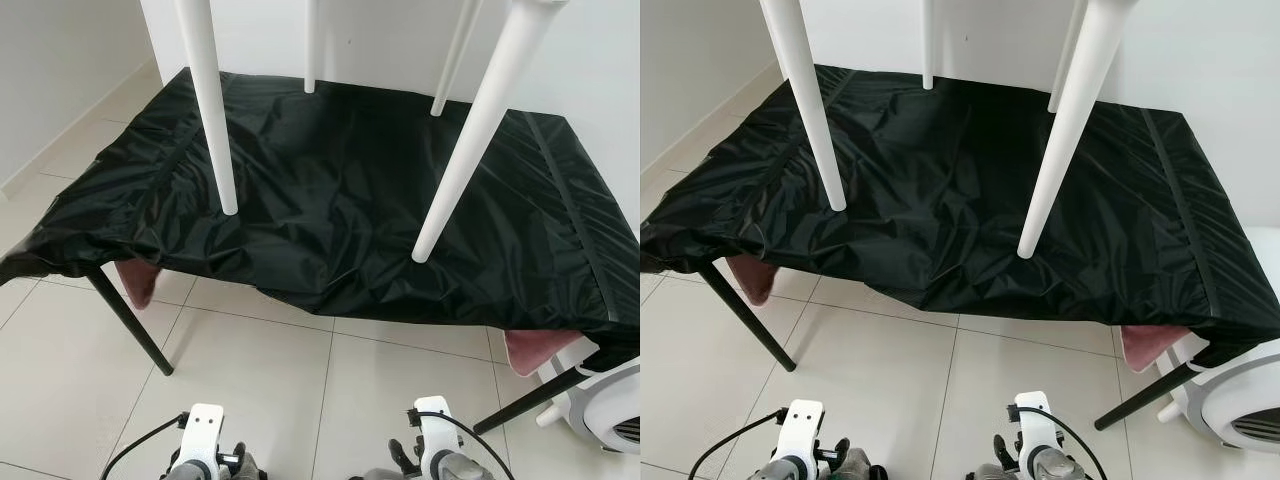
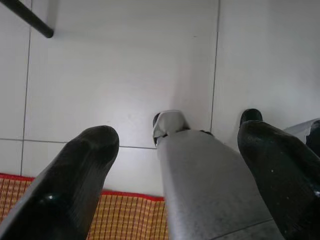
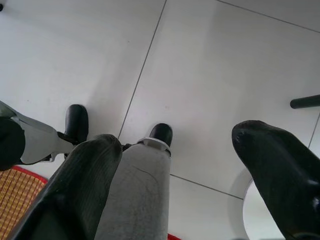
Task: Building children table
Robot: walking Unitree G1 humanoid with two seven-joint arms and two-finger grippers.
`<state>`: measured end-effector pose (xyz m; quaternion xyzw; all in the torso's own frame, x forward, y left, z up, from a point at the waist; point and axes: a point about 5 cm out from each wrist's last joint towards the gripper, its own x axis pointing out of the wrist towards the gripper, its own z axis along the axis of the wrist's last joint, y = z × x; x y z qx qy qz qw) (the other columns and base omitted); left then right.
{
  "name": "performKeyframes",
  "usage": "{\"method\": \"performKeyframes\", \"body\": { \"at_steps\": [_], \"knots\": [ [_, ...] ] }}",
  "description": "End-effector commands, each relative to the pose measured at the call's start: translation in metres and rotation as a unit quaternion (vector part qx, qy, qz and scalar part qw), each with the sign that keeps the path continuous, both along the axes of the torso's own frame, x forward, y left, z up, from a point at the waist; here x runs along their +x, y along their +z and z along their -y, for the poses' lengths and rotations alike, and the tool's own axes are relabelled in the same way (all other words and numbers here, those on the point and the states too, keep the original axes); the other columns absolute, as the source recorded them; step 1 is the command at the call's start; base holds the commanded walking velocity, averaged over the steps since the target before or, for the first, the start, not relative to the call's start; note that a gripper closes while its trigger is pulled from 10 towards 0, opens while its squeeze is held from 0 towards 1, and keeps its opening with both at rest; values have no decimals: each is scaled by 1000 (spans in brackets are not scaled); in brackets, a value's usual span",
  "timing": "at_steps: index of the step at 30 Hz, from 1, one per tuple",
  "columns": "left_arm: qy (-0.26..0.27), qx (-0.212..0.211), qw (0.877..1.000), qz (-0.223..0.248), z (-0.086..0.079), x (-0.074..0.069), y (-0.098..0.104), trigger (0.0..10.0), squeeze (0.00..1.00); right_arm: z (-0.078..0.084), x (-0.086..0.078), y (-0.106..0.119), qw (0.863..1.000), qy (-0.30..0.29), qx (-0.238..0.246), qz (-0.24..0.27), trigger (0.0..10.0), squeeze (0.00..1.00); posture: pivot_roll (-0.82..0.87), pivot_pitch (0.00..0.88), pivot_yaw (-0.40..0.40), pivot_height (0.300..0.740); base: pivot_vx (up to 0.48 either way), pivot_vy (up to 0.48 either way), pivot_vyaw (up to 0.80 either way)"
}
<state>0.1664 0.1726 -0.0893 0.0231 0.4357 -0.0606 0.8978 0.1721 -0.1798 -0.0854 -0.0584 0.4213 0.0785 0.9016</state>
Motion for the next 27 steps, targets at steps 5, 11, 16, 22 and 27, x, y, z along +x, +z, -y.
{"method": "performKeyframes", "body": {
  "at_steps": [5,11,16,22,27],
  "knots": [
    [5,8,1000,-10,1,1,-1,10000,0,0,2,0,1000,-12,-1,-6,10000,0,61,0,-16,740,0,0,0],
    [9,11,1000,-7,-2,5,1,10000,0,0,3,0,1000,-12,-1,-5,10000,0,62,0,-20,740,0,0,0],
    [12,9,1000,-9,-1,4,1,10000,0,1,1,0,1000,-11,-4,-9,10000,0,59,0,-24,740,0,0,0],
    [12,6,1000,-14,1,1,-1,10000,0,2,0,-1,1000,-12,-5,-11,10000,0,57,0,-25,740,0,0,0],
    [13,6,1000,-17,2,-1,-2,10000,0,3,0,-1,1000,-12,-5,-11,10000,0,54,0,-28,740,0,0,0]
  ]
}}
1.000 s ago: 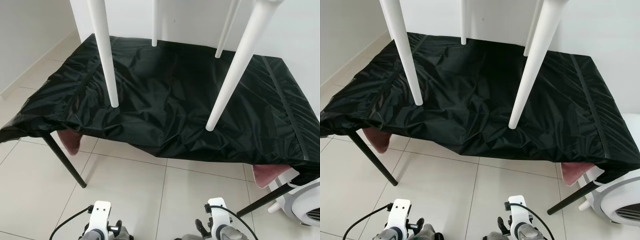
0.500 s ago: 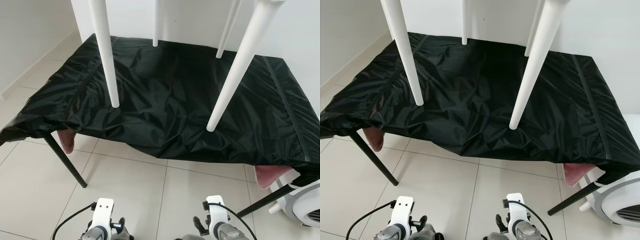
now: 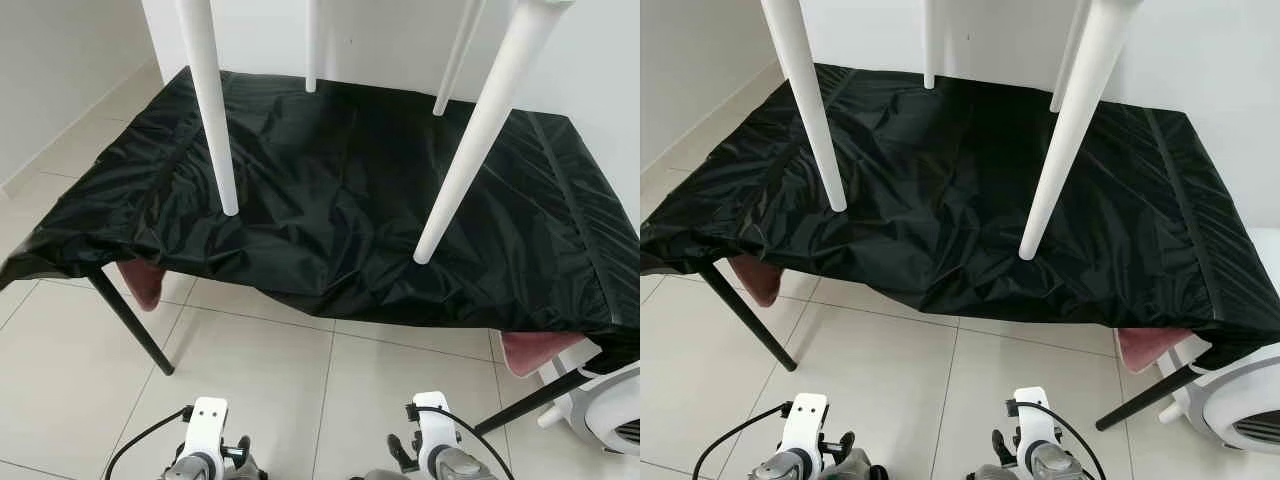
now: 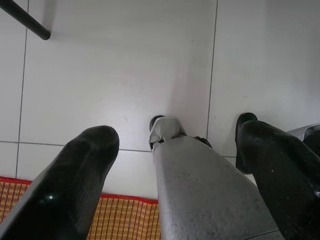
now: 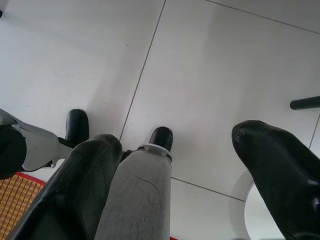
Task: Building children table
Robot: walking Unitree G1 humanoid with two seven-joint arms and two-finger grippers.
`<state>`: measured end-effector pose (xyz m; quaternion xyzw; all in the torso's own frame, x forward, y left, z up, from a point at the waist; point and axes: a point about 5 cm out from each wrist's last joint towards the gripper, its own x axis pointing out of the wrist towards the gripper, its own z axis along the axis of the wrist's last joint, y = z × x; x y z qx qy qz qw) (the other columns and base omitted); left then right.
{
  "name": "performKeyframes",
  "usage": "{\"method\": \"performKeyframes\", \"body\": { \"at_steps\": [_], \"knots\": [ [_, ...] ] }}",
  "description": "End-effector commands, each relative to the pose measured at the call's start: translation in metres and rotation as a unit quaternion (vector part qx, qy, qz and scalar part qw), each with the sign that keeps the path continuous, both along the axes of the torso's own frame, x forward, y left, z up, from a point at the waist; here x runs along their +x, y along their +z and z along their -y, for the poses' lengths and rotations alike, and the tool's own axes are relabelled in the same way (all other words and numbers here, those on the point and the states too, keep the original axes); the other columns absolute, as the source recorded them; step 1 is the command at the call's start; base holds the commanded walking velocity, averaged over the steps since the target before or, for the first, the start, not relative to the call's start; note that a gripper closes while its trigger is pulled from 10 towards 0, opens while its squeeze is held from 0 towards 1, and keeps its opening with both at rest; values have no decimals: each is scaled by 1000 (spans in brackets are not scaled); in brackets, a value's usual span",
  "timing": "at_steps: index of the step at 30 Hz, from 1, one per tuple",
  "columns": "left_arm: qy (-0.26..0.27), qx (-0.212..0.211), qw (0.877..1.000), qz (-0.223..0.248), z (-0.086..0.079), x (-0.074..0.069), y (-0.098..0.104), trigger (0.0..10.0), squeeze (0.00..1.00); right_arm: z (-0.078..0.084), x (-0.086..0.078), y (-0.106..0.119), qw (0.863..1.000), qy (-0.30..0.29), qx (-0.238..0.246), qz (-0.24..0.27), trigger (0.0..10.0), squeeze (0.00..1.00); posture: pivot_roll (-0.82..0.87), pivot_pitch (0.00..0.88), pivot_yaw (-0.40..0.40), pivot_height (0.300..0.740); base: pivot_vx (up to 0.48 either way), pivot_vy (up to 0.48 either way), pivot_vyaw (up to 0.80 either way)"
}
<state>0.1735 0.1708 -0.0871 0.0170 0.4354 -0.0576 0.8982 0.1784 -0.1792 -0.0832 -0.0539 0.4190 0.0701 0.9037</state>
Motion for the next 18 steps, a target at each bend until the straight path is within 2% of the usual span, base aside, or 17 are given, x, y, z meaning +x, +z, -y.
{"method": "performKeyframes", "body": {
  "at_steps": [1,18],
  "knots": [
    [7,10,1000,-18,0,-8,-4,10000,0,3,-6,-3,1000,-2,-6,-14,10000,0,54,0,-28,740,0,0,0],
    [9,10,1000,-18,0,-8,-4,10000,0,2,-7,-4,1000,-1,-5,-18,10000,0,57,0,-28,740,0,0,0]
  ]
}}
